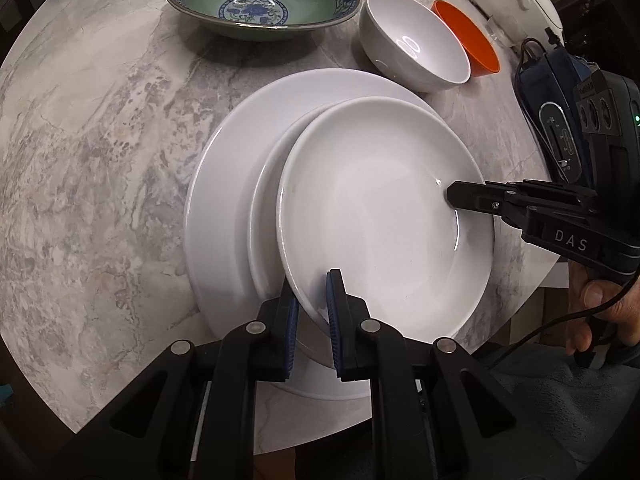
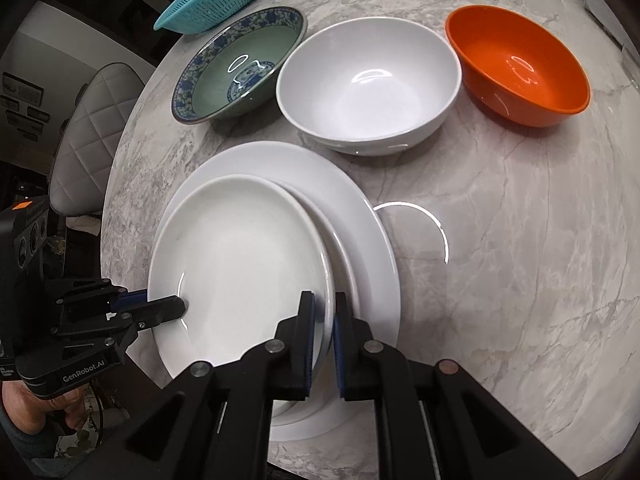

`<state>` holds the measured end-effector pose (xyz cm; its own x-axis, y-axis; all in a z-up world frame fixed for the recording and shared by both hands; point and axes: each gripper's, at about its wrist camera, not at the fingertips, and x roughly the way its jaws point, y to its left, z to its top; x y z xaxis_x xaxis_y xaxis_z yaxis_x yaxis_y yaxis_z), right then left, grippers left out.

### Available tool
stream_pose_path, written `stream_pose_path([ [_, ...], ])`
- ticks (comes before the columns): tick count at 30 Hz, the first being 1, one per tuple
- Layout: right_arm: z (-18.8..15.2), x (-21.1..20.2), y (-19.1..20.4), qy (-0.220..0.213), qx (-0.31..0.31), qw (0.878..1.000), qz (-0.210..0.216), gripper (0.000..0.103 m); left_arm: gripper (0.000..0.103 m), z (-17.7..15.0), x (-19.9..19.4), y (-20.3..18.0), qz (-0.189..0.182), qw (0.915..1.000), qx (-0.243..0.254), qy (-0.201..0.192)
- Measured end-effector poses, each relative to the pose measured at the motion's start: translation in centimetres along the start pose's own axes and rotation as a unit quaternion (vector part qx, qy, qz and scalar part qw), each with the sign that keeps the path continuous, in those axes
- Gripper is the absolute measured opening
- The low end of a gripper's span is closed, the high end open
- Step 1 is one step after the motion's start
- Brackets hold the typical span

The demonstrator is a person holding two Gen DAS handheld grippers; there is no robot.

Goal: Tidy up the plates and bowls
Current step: 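Lower the small white plate onto the stacked white plates with both grippers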

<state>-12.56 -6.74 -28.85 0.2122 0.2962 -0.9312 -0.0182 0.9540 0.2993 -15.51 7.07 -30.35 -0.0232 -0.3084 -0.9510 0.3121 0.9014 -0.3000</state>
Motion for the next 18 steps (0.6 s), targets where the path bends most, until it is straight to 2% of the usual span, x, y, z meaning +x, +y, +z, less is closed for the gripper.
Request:
stream_pose_path([
  [8, -0.1, 0.1, 0.0, -0.004, -0.012, 1.000, -0.002, 0.011, 0.012, 0.2, 0.1, 0.4, 0.000, 1.0000, -0.004, -0.005],
  [18, -0.3, 0.1, 1.5, -0.006, -0.052, 0.998, -0.038, 0.015, 0.016, -0.1, -0.2, 0.4, 0.005, 0.9997, -0.015, -0.019],
])
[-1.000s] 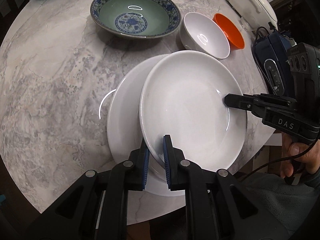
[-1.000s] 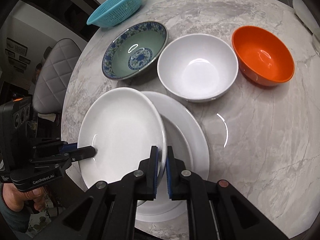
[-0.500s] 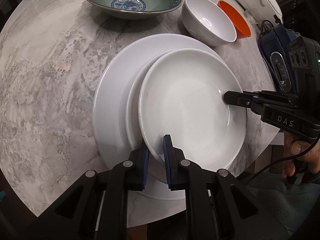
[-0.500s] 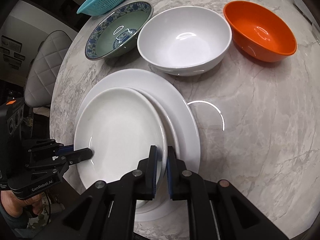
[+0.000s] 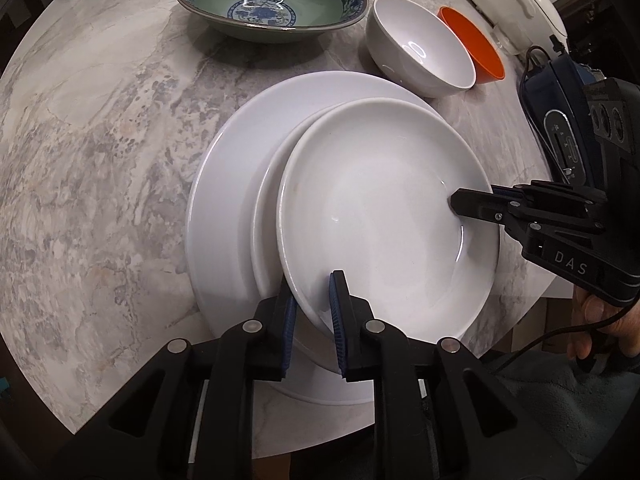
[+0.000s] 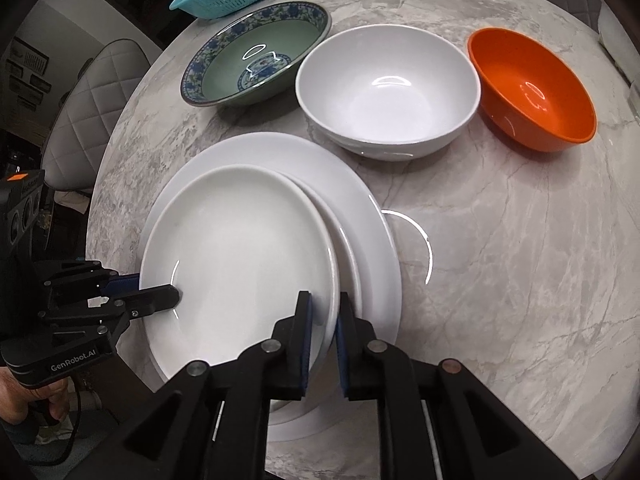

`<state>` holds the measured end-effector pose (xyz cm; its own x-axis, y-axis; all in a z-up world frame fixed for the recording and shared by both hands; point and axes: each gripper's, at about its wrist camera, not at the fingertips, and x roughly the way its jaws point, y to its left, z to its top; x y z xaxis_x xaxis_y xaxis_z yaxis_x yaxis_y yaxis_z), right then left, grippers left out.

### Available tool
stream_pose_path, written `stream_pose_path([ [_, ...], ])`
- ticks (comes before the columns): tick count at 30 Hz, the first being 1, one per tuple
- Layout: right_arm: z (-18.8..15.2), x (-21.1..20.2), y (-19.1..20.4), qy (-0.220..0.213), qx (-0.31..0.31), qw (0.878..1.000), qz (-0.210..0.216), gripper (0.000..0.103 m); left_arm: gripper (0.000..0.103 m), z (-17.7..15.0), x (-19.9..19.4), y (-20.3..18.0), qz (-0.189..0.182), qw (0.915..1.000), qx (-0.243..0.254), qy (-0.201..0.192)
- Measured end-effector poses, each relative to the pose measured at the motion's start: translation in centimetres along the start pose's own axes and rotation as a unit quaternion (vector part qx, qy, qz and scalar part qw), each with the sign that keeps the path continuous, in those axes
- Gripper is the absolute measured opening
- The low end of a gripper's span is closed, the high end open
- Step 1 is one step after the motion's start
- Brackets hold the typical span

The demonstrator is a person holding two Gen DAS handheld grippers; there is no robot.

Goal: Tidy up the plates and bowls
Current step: 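Lower the small white plate onto the stacked white plates with both grippers, then open both grippers and withdraw from the plate stack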

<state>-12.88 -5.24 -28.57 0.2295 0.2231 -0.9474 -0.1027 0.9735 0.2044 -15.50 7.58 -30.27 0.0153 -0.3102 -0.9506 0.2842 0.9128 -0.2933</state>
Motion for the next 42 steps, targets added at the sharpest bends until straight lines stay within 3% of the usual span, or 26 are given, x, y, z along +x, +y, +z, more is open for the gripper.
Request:
stream_pose_path([
  [2, 0.0, 0.0, 0.3, 0.000, -0.010, 1.000, -0.008, 0.017, 0.018, -0.2, 0.0, -0.2, 0.000, 1.0000, -0.002, -0.005],
  [5, 0.0, -0.1, 0.6, -0.001, -0.022, 1.000, -0.015, 0.019, 0.030, -0.9, -0.2, -0.7, -0.006, 0.9999, -0.002, -0.014],
  [7, -0.1, -0.1, 0.9, 0.000, -0.029, 0.999, -0.019, 0.020, 0.052, -0.9, -0.2, -1.1, -0.020, 0.9996, 0.001, -0.021],
  [10, -0.2, 0.0, 1.2, -0.001, -0.033, 0.999, -0.018, 0.020, 0.062, -0.8, 0.0, -1.8, -0.018, 0.9995, 0.007, -0.024],
  [29, -0.4, -0.5, 1.2, -0.004, -0.036, 0.999, -0.017, 0.021, 0.071, -0.3, 0.5, -2.7, -0.012, 0.9995, 0.020, -0.020],
  [42, -0.8, -1.5, 1.6, -0.010, -0.059, 0.998, -0.024, 0.029, 0.075, 0.3, 1.3, -3.8, 0.012, 0.9990, 0.043, -0.009],
])
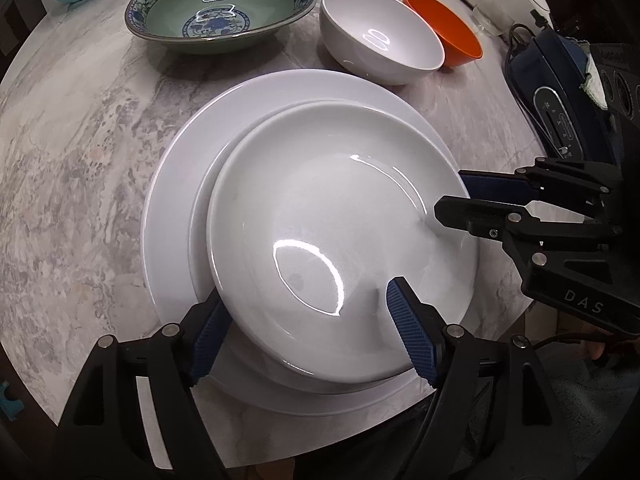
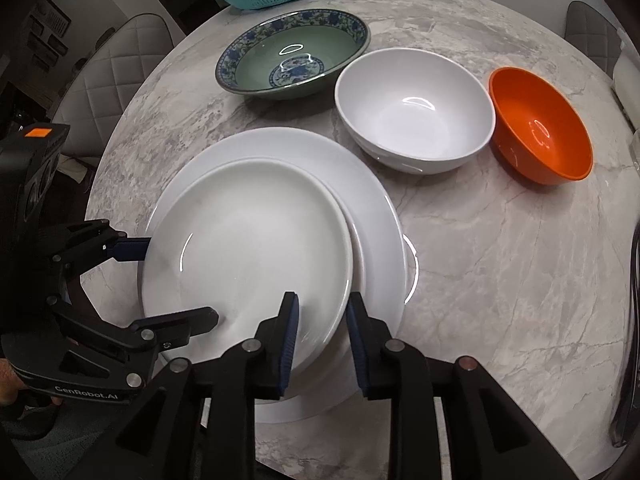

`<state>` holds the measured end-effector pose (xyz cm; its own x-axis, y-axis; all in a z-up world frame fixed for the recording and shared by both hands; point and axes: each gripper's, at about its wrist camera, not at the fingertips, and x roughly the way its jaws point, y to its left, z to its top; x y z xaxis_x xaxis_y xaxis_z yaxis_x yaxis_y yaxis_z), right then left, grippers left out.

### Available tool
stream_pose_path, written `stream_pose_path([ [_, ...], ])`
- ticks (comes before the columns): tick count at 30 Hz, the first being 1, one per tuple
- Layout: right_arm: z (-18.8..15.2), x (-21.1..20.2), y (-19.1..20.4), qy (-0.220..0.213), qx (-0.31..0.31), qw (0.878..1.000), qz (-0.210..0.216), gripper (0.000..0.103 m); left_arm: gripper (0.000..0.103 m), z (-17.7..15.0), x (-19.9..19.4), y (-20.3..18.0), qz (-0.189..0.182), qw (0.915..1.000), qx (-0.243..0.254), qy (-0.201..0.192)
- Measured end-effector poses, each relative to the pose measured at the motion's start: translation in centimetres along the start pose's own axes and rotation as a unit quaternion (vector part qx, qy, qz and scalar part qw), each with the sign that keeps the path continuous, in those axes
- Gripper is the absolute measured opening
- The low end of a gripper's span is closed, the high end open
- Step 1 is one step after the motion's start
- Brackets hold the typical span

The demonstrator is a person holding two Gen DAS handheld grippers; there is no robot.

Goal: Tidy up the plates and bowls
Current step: 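Open both grippers and withdraw from the plate stack, then move both grippers to the blue-patterned green bowl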

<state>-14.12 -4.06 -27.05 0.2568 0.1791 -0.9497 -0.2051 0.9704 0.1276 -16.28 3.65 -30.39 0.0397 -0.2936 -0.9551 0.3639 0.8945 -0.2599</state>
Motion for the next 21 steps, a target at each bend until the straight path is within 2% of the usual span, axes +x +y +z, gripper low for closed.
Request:
stream_pose_path([
  [2, -0.1, -0.1, 0.0, -0.002, -0.005, 1.000, -0.006, 0.031, 0.077, 0.1, 0.1, -0.2, 0.008, 0.9999, 0.007, 0.002],
  [4, -0.1, 0.0, 0.0, -0.002, -0.012, 1.000, -0.020, 0.035, 0.083, 0.2, 0.3, -0.6, 0.011, 0.9999, 0.013, 0.001],
  [11, -0.1, -0.6, -1.1, -0.011, 0.007, 1.000, -0.006, 0.035, 0.089, 0.5, -0.2, -0.8, 0.014, 0.9999, 0.004, -0.005],
  [13, 0.1, -1.4, -1.5, -0.021, 0.011, 1.000, 0.008, 0.043, 0.100, 0.3, -0.9, -0.9, 0.015, 0.9998, 0.001, -0.009],
  [14, 0.3, -1.9, -1.7, -0.029, 0.011, 0.999, 0.018, 0.050, 0.103, 0.3, -1.4, -0.9, 0.018, 0.9997, -0.002, -0.014],
  [18, 1.4, -5.0, -2.5, -0.079, -0.002, 0.995, 0.067, 0.073, 0.103, 0.1, -3.9, -0.1, 0.014, 0.9978, -0.041, -0.051],
  [21, 3.2, -6.7, -3.9, -0.104, -0.008, 0.988, 0.111, 0.075, 0.103, 0.5, -5.7, 1.8, 0.033, 0.9916, -0.089, -0.087],
])
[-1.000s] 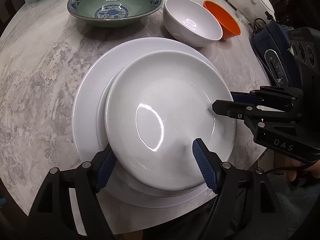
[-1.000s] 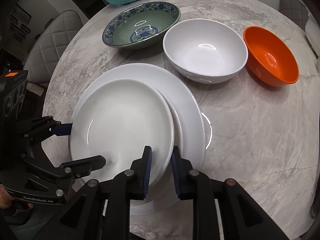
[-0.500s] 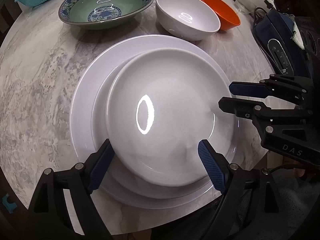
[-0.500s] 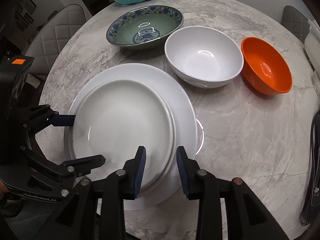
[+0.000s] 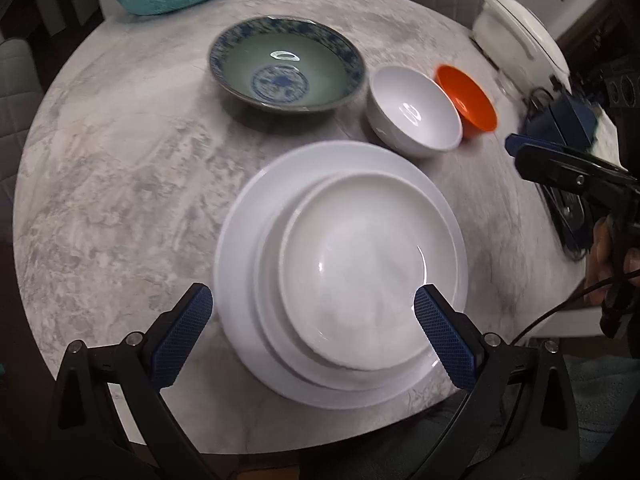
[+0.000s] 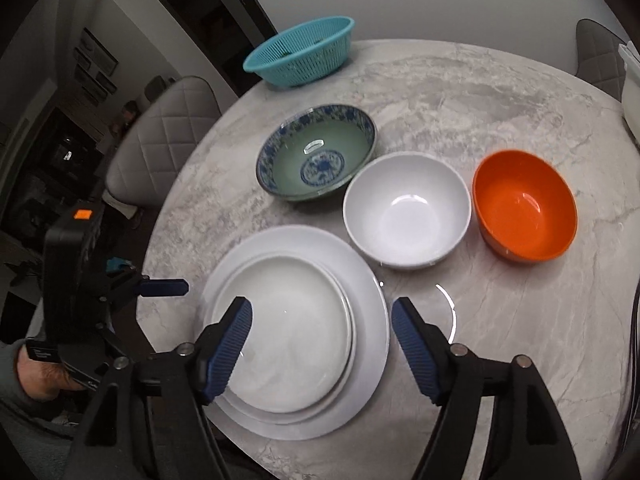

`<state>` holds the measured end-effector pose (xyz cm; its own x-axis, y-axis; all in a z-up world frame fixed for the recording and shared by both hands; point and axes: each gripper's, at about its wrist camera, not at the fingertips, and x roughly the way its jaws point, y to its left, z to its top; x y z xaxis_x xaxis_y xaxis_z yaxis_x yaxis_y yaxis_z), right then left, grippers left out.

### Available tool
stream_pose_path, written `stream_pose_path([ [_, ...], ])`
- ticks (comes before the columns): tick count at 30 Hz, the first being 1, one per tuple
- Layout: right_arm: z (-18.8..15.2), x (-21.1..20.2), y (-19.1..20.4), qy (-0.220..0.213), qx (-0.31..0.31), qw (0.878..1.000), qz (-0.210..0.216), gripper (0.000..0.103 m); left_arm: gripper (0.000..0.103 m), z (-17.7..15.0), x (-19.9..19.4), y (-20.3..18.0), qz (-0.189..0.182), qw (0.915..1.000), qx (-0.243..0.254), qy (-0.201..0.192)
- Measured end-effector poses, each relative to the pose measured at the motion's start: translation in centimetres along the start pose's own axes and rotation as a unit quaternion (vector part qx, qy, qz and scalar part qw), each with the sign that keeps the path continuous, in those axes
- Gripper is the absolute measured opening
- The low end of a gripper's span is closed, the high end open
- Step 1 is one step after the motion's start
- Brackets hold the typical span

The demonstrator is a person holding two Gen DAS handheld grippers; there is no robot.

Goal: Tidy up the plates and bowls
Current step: 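Move both grippers to the blue-patterned green bowl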

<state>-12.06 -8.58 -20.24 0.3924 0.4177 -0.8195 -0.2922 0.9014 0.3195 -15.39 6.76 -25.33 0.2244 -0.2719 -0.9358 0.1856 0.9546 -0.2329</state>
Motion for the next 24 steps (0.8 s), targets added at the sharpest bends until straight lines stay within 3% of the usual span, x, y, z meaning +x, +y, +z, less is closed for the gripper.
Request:
stream_pose_path([
  [3, 3.2, -0.7, -1.7, -0.002, 0.002, 0.999, 0.034, 0.075, 0.103, 2.2, -1.4, 3.0, -0.010, 0.9968, -0.077, -0.021],
  [7, 7.9, -1.0, -3.6, -0.008, -0.014, 0.999, 0.047, 0.075, 0.102, 7.0, -3.0, 7.4, -0.007, 0.9900, -0.137, -0.031],
  [10, 11.7, 0.1, -5.0, 0.008, 0.004, 0.998, 0.058, 0.074, 0.101, 10.4, -3.4, 10.4, -0.035, 0.9831, -0.171, -0.054],
  [13, 14.7, 1.9, -6.0, 0.021, 0.039, 0.994, 0.095, 0.068, 0.101, 14.1, -1.7, 12.4, -0.032, 0.9845, -0.169, -0.033],
  [17, 16.9, 5.7, -6.3, 0.053, 0.076, 0.991, 0.100, 0.064, 0.100, 17.1, 1.5, 13.0, -0.058, 0.9867, -0.151, -0.007],
  [24, 17.4, 12.0, -6.2, 0.111, 0.101, 0.986, 0.077, 0.052, 0.095, 17.2, 5.3, 12.1, -0.058, 0.9898, -0.127, 0.025],
])
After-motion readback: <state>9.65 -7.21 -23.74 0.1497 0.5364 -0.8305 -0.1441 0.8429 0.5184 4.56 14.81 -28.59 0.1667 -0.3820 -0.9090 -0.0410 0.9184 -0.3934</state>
